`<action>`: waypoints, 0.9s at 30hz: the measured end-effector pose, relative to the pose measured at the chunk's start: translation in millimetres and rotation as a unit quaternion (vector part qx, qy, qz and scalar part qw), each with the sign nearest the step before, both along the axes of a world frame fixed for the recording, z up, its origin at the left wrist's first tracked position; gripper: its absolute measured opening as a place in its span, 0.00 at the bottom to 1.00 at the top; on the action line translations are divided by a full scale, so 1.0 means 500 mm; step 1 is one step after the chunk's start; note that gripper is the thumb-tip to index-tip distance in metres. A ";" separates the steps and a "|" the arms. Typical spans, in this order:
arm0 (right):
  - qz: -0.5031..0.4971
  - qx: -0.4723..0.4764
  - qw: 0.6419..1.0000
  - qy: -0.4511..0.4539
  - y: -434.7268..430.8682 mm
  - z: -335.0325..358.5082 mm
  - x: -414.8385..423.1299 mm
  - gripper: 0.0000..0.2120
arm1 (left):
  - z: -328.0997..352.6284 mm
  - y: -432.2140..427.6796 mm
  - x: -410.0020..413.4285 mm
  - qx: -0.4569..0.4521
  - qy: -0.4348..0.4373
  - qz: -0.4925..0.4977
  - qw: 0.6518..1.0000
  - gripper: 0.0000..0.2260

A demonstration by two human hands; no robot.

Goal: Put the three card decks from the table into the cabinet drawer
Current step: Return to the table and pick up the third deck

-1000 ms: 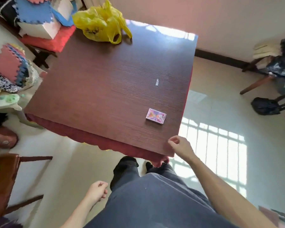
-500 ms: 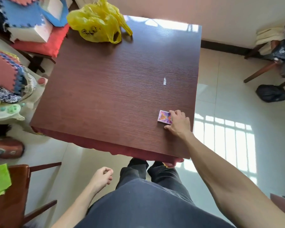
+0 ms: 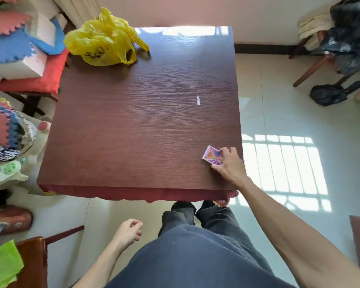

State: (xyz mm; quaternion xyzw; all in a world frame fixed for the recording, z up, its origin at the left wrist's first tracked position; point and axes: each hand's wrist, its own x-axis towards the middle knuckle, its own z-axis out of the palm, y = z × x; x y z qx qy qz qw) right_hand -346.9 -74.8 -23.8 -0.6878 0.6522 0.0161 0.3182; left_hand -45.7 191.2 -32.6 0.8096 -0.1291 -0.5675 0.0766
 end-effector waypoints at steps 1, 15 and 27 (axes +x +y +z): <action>-0.019 0.008 0.999 -0.025 0.015 0.008 -0.003 0.29 | 0.003 -0.014 -0.003 -0.009 0.001 -0.008 1.000 0.10; -0.052 0.040 0.950 -0.307 0.183 0.188 0.021 0.36 | 0.210 -0.317 -0.225 -0.300 0.236 0.055 0.923 0.12; -0.342 0.263 0.662 -0.613 0.158 0.232 -0.005 0.19 | 0.238 -0.336 -0.238 -0.323 0.318 0.140 0.880 0.12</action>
